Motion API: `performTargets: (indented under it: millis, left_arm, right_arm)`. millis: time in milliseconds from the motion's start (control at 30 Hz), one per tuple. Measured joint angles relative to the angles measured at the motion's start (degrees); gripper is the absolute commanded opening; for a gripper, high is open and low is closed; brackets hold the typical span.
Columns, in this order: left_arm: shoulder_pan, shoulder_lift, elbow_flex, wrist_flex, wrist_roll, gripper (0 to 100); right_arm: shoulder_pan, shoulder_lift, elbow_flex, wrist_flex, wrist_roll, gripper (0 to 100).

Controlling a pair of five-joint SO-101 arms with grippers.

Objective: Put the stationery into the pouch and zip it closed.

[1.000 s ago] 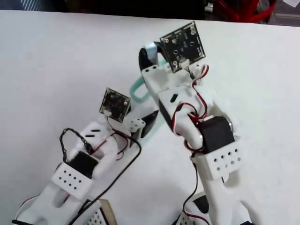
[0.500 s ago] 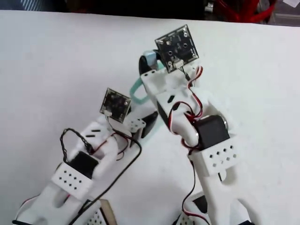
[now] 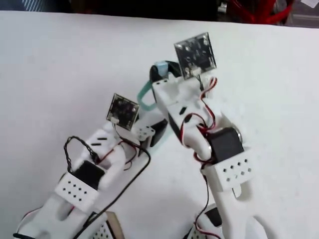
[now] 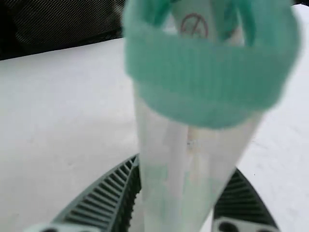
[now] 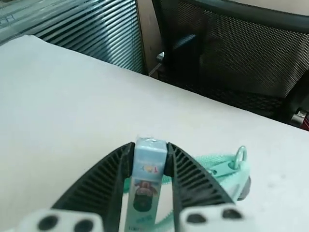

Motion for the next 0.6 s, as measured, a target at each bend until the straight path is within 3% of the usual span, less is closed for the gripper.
performTargets:
  millis: [167,367,600]
  left_arm:
    - [0.0,0.0,0.0,0.0,0.0,23]
    - [0.0,0.0,0.0,0.0,0.0,23]
    - [-0.3,0.0,0.0,0.0,0.0,23]
  right_arm:
    - [0.0,-5.5,6.7,-3.2,0.0,3.3]
    - [0.2,-8.0,7.2,-1.0,0.0,25.1]
    - [0.6,-8.1,0.9,1.4,0.0,23.7]
